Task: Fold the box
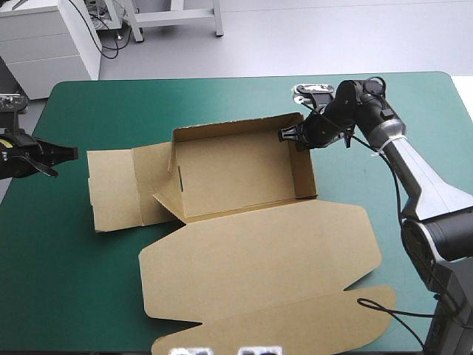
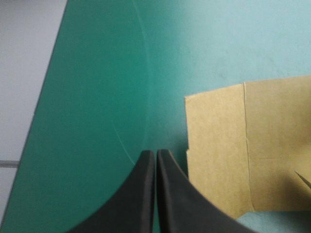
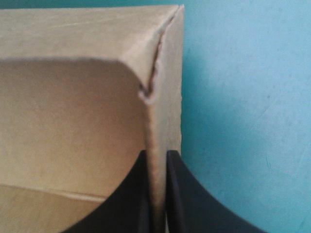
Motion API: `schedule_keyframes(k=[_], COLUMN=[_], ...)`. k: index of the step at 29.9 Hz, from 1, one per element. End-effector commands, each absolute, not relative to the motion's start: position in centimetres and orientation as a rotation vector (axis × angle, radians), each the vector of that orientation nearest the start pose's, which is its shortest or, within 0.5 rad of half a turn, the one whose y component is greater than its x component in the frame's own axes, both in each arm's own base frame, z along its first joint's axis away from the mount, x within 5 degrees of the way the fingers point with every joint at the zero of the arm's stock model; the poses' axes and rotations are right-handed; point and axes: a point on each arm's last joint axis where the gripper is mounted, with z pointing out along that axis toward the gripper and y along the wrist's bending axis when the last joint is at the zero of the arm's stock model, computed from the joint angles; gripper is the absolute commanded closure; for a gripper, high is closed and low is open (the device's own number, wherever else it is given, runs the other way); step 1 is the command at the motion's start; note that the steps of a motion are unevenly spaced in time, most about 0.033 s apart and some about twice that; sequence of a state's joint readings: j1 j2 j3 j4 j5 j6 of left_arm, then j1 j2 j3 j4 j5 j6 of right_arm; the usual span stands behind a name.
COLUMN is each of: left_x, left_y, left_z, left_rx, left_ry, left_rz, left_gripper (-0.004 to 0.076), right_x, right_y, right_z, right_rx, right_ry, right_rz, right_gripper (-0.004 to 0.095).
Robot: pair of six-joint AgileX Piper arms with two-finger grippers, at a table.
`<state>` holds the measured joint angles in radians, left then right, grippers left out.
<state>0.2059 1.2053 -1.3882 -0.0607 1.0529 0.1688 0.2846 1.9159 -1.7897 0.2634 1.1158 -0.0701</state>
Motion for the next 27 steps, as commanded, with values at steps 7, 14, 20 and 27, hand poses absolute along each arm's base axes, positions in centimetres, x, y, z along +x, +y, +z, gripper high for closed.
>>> schedule_keyframes(k=[7, 14, 20, 27], left_x=[23.8, 24.1, 24.1, 23.9], left_y=[4.5, 4.5, 4.5, 4.5], left_z=[42.4, 42.0, 42.0, 41.8], left_rx=[-0.065, -0.065, -0.064, -0.061], left_ry=[2.282, 2.302, 2.311, 2.336], left_rz=[-0.001, -0.006, -0.009, -0.017], left_gripper=[0.0728, 0.0728, 0.0728, 0.0729], right_x=[40.4, 40.2, 38.5, 36.8], right_y=[13.8, 13.8, 13.3, 12.8], right_z=[31.9, 37.4, 44.8, 48.0], right_rx=[-0.441, -0.501, -0.447, -0.35], right_ry=[2.576, 2.463, 2.31, 2.233], right_rz=[0.369, 0.365, 0.395, 0.438], right_gripper=[0.0517, 0.048, 0.0488, 0.0491])
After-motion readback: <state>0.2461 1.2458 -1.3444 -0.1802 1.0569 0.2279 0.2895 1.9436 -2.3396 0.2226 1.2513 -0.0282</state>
